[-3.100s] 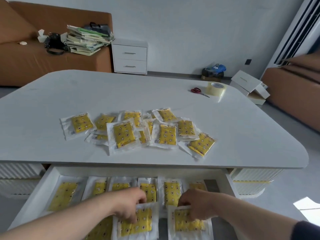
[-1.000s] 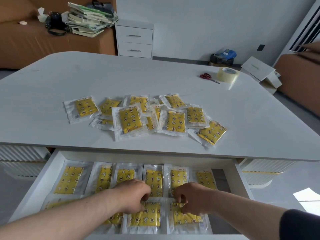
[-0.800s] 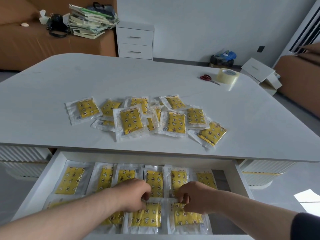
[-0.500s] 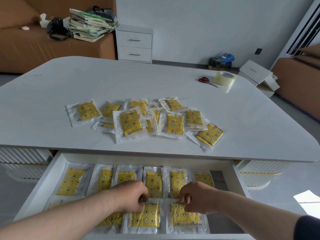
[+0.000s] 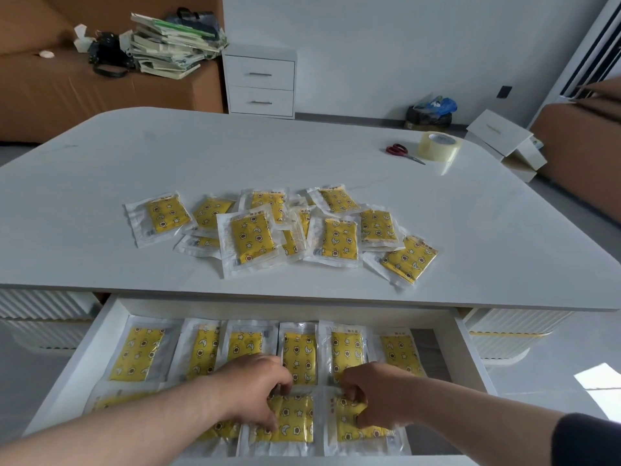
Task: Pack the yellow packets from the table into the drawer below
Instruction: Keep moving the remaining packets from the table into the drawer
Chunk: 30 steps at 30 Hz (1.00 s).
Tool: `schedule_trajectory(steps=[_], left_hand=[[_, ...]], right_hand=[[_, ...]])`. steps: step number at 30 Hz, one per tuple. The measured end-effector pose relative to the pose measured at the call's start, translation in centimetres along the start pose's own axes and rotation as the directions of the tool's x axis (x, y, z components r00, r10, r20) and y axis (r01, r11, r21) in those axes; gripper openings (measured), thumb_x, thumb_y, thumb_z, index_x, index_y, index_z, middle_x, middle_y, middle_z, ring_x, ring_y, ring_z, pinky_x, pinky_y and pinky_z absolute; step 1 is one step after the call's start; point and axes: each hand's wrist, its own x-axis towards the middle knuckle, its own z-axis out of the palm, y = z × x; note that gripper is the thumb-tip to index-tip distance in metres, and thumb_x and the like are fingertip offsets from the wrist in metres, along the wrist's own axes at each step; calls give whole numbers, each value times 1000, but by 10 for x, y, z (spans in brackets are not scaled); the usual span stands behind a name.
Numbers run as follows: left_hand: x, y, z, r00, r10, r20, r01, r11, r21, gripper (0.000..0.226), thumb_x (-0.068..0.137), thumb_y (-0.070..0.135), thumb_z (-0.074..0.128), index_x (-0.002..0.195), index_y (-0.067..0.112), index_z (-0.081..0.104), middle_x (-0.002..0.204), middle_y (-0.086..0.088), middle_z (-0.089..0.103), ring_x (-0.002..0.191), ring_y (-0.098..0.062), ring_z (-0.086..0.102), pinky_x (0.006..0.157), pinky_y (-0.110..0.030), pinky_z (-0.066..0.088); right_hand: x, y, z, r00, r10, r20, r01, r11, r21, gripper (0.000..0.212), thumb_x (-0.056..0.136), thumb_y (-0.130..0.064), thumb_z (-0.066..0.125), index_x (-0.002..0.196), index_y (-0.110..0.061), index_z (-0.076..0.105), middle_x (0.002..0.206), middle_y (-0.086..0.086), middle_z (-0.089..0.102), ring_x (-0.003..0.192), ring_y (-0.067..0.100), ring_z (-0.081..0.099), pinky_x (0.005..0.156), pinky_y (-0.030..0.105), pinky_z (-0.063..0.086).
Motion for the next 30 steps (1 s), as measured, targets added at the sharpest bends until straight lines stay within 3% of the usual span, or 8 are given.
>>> schedule_trajectory(steps=[2, 4, 7, 10, 16, 23, 26, 30], left_hand=[[0, 0, 0, 1000, 1, 1, -1, 1000, 6, 46, 72, 44, 77, 112, 31, 59, 101, 17, 47, 101, -9, 49, 86, -25, 43], [-1, 0, 0, 1000, 3, 0, -3, 1000, 14, 45, 73, 44, 76, 112, 31, 58, 102, 16, 47, 101, -9, 47, 87, -25, 43], [-5, 0, -1, 1000, 6, -5, -5, 1000, 30, 46, 74, 47, 73, 114, 31, 57, 111, 12, 50, 105, -9, 46, 90, -26, 42], [-9, 1, -5, 1000, 5, -23, -4, 999, 39, 50, 76, 51, 70, 119, 31, 55, 118, 12, 50, 106, -8, 45, 89, -24, 40], [-18, 12, -28, 998, -33, -51, 31, 999, -35, 50, 78, 64, 58, 114, 30, 58, 113, 11, 56, 101, -9, 53, 89, -30, 48], [-62, 19, -96, 964, -75, -253, 23, 979, -202, 34, 83, 61, 56, 99, 32, 64, 94, 15, 61, 84, -5, 58, 77, -27, 51], [-85, 12, -118, 925, -152, -348, 17, 932, -362, 18, 88, 48, 58, 90, 32, 65, 85, 13, 65, 77, -2, 60, 69, -21, 48], [-94, -3, -130, 832, -321, -453, 34, 844, -536, 21, 90, 44, 57, 83, 27, 66, 79, 9, 66, 75, -10, 62, 75, -29, 52]], right_hand=[[-2, -3, -2, 1000, -2, 8, 2, 1000, -27, 28, 84, -23, 68, 109, -24, 56, 96, -7, 55, 84, 15, 53, 64, 22, 43], [-4, -5, -4, 1000, -4, 9, 5, 998, -55, 29, 86, -24, 66, 113, -25, 56, 99, -6, 57, 90, 17, 58, 72, 26, 49], [-9, -7, -5, 1000, -3, 16, 4, 998, -63, 28, 86, -22, 62, 113, -30, 58, 107, -6, 63, 98, 18, 63, 83, 33, 56], [-15, -9, -9, 1000, -4, -5, 4, 1000, -9, 28, 86, -21, 60, 112, -32, 61, 100, -12, 60, 97, 14, 63, 84, 29, 55], [-29, -21, -27, 996, -28, -88, 34, 997, 68, 28, 89, -39, 59, 115, -29, 63, 103, -13, 62, 100, 12, 62, 87, 27, 51], [-62, -45, -81, 919, -26, -394, 129, 963, 236, 24, 85, -38, 67, 107, -28, 67, 93, -16, 65, 89, 2, 64, 81, 15, 52], [-78, -55, -98, 867, -4, -498, 167, 944, 284, 19, 86, -34, 68, 104, -29, 67, 94, -12, 68, 87, 2, 65, 81, 18, 54], [-84, -68, -114, 786, 39, -616, 199, 929, 312, 11, 87, -34, 66, 98, -33, 66, 87, -17, 67, 82, -1, 63, 72, 14, 49]])
